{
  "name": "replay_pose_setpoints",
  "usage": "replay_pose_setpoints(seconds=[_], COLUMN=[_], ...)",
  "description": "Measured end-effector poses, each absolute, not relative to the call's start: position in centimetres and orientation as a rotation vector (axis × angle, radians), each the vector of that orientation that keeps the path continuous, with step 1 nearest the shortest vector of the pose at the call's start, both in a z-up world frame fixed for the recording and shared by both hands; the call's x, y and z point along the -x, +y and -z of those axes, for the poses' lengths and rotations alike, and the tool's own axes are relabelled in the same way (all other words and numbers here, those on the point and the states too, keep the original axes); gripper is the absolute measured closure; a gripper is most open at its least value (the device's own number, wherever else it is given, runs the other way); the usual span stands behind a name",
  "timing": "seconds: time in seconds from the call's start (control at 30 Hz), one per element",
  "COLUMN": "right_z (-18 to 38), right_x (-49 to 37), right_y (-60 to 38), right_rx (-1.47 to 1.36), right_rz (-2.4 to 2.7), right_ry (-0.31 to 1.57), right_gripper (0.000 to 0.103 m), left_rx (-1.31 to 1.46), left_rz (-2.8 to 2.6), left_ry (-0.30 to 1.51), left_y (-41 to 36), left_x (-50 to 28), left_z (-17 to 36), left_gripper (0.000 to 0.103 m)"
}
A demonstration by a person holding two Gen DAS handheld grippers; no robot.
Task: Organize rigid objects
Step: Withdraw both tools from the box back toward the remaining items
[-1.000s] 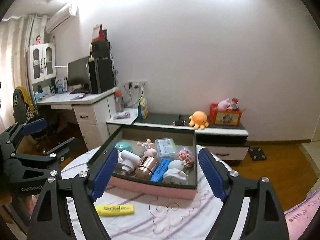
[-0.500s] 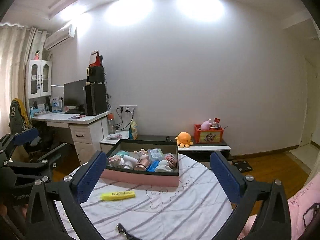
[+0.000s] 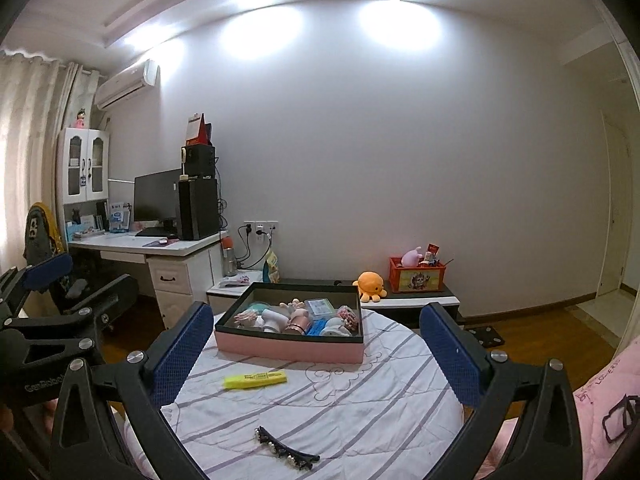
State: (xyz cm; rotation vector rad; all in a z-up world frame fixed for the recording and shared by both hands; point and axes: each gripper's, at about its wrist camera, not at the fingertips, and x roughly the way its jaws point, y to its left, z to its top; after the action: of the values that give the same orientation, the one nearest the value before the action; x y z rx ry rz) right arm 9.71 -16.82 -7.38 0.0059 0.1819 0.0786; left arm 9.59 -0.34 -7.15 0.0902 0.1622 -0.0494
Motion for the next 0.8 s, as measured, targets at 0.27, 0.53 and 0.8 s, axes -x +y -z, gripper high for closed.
replay_pose_setpoints(seconds=[0.27,0.53,0.8], right_z=[7.5,8.2,11.5], right_x=[-9.2,-9.4,-11.9], right_y=[-16.7,-16.7,-17.0], right_rx=[-0.007,-0.005,0.004], right_rz=[-0.076,-0.080,-0.075], right_ry=[0.181,0.200,0.313], right_gripper=[0.000,0.000,0.000], left_rx=[-0.102,-0.104,-0.080], left_rz=[0.045,0.038,0.041], left_ry=[0.168,0.193,0.279], left_y=[-0.5,-0.4,0.9], left_x=[-9.2,-9.3,-11.7], left_z=[7.4,8.0,10.2], left_gripper=[0.000,0.000,0.000])
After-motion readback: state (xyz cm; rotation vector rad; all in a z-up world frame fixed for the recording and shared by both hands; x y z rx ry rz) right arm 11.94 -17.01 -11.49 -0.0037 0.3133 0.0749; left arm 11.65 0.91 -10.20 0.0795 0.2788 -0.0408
